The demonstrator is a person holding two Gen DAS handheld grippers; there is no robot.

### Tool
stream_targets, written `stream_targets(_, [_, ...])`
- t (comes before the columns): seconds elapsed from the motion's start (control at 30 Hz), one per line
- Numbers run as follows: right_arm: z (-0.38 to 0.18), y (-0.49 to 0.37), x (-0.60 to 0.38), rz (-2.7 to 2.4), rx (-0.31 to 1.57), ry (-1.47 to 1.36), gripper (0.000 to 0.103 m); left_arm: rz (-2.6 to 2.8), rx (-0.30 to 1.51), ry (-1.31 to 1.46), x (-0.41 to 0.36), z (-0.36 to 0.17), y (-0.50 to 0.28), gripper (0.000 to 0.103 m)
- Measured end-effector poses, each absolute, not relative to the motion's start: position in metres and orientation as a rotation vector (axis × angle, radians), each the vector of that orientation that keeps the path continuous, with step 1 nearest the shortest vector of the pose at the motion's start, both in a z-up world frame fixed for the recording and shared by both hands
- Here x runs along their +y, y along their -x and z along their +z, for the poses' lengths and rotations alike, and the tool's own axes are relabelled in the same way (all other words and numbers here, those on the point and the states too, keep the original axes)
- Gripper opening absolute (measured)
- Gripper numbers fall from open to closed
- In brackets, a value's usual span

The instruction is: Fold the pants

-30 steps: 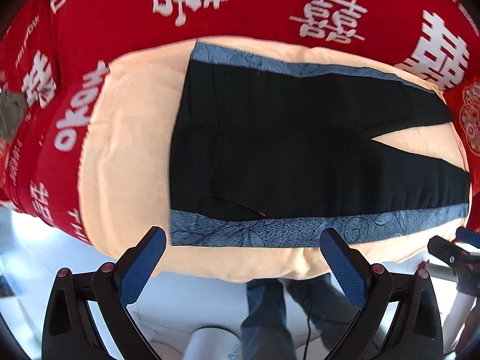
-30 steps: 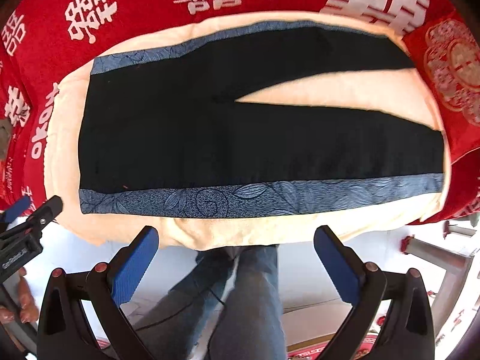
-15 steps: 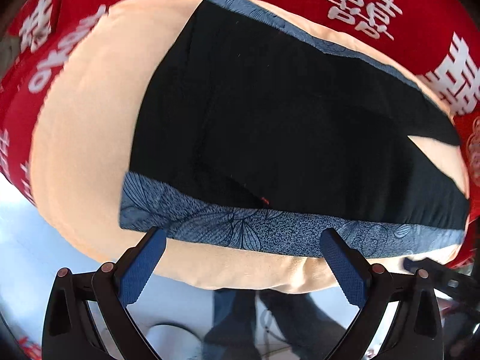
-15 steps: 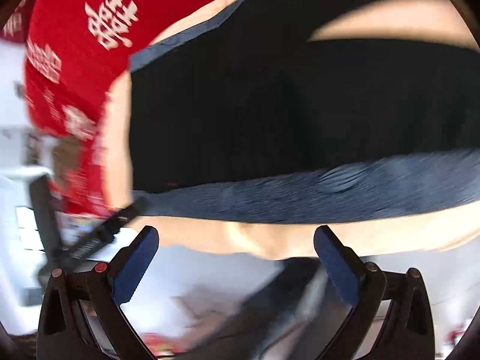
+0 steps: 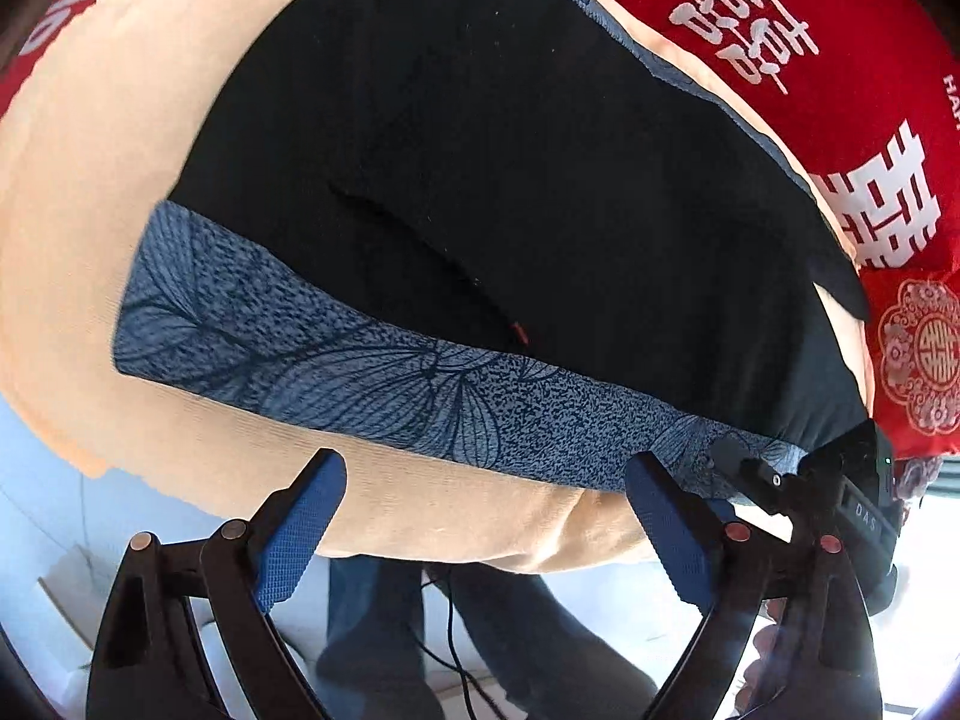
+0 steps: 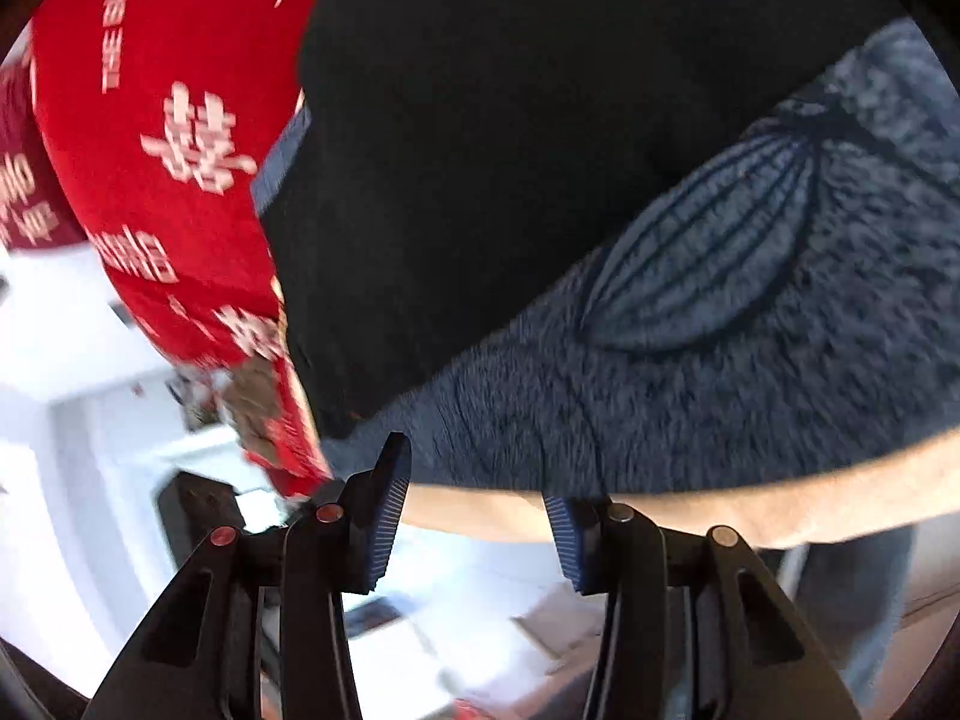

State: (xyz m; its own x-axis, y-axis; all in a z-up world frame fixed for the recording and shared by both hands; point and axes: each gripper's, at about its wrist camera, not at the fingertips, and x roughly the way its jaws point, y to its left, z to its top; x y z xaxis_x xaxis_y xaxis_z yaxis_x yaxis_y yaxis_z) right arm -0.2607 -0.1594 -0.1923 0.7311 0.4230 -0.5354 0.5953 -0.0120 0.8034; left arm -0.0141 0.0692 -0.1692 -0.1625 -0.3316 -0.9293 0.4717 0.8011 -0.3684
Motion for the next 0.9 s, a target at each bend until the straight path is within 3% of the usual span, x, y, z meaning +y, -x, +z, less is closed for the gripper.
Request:
stream_targets(0.07, [-0.184,0.259,-0.164,-0.147,0.785,-1.65,0.013,-0.705,1.609,-0.081,0.068,-0.173,0.014,0.096])
stream_targets(0.3, [-0.136,0.248,-0.175,-0.052,0.737,-1.568,0.008,-0.673,1.622,0.161,0.062,-0.173,-0.009,0.095])
stream_targets(0.4, [-0.142,0.251,-0.177,-0.036,0.786,-1.545,0.011,-0.645,1.626,0.232,0.058,-0.176,-0.024,0.065])
stream_targets(0.43, [-0.146,0.253,-0.179,-0.039,0.803,-1.544,0.012,-0.655,1.633,0.242,0.058,-0.179,-0.027,0.045])
stream_targets(0.5, [-0.153,0.26,-0.179,-0.061,0.817,-1.555,0.012,-0.671,1.64,0.214,0.06,-0.182,-0.03,0.032])
stream_targets(0.57, [-0.163,0.275,-0.183,-0.103,0.833,-1.568,0.016,-0.702,1.647,0.214,0.064,-0.182,-0.031,0.029])
stream_targets(0.63, [-0.171,0.293,-0.185,-0.152,0.824,-1.589,0.029,-0.712,1.654,0.192,0.062,-0.181,-0.031,0.029])
stream_targets(0.67, [-0.174,0.301,-0.186,-0.175,0.818,-1.599,0.043,-0.722,1.653,0.171,0.061,-0.179,-0.031,0.029])
stream_targets(0.7, [-0.177,0.309,-0.187,-0.197,0.804,-1.613,0.049,-0.735,1.65,0.147,0.061,-0.177,-0.03,0.029])
stream_targets(0.87, [-0.194,0.343,-0.195,-0.26,0.601,-1.789,0.048,-0.764,1.654,0.076,0.055,-0.178,-0.028,0.029])
stream_targets(0.9, [-0.197,0.347,-0.195,-0.275,0.565,-1.828,0.031,-0.766,1.653,0.067,0.055,-0.177,-0.028,0.029])
